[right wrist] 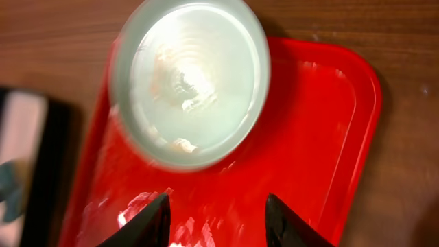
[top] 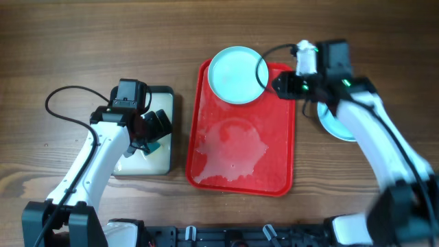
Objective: Clean dirty plates on tray and stack at the side
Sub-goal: 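Drag the last blue plate down the red tray with the right gripper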
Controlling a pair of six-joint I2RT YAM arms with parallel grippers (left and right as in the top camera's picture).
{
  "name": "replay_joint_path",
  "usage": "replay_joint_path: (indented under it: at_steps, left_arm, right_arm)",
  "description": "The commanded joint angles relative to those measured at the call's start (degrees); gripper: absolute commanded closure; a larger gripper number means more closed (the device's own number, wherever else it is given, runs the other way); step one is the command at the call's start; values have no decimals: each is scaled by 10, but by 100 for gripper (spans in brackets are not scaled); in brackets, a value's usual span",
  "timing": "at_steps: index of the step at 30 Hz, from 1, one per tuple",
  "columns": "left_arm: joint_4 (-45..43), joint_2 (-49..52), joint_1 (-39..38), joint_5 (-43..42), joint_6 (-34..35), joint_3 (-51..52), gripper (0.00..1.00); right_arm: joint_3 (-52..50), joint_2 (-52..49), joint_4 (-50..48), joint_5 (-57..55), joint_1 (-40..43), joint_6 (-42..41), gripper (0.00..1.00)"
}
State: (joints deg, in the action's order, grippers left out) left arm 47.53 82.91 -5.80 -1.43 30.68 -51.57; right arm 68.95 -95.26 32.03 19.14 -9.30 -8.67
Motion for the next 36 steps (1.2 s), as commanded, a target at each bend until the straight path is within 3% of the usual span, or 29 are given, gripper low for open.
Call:
replay_joint_path:
  at_steps: [1, 3, 7, 8, 9, 11, 16, 19, 21, 23, 26, 31, 32, 33, 34, 36]
  left_arm:
    - [0, -8, 5, -2, -7, -2, 0]
    - [0, -8, 5, -2, -7, -2, 0]
    - [0, -8, 5, -2, -7, -2, 0]
    - [0, -8, 5, -2, -7, -2, 0]
    - [0, -8, 5, -2, -7, -2, 0]
    - [0, -8, 5, -2, -7, -2, 0]
    - [0, -8, 5, -2, -7, -2, 0]
    - [0, -8, 5, -2, -7, -2, 0]
    - [0, -8, 5, -2, -7, -2, 0]
    - [0, -8, 5, -2, -7, -2, 0]
    - [0, -8, 5, -2, -7, -2, 0]
    - [-1, -8, 5, 21, -9, -2, 0]
    - [-19, -8, 5, 21, -2, -2, 0]
    - [-39, -8, 5, 21, -2, -2, 0]
    - [-47, -8, 5, 0, -2, -2, 0]
    - [-48, -7, 5, -28, -2, -2, 0]
  right_arm:
    - [111, -135, -16, -6, -1, 10, 59]
    - [127, -214, -89, 19, -1, -10, 60]
    - [127, -261, -113, 19, -13, -87, 69]
    - [127, -262, -111, -3, -20, -90, 91]
    - [127, -261, -103, -18, -23, -98, 96]
    - [127, -214, -48, -21, -20, -121, 96]
    - [127, 41, 148, -151, -20, -124, 96]
    - [114, 81, 278, -151, -20, -124, 96]
    - [53, 81, 289, -151, -20, -125, 96]
    - [-13, 80, 254, -140, -20, -125, 96]
    - [-146, 81, 87, -68, -20, -79, 96]
    - [-232, 80, -35, -28, -21, -14, 96]
    - [-233, 81, -26, -28, -21, -3, 91]
    - [-233, 81, -13, -27, -21, -3, 70]
    - [-232, 82, -8, -25, -21, -1, 61]
    - [-228, 92, -2, -20, -21, 1, 59]
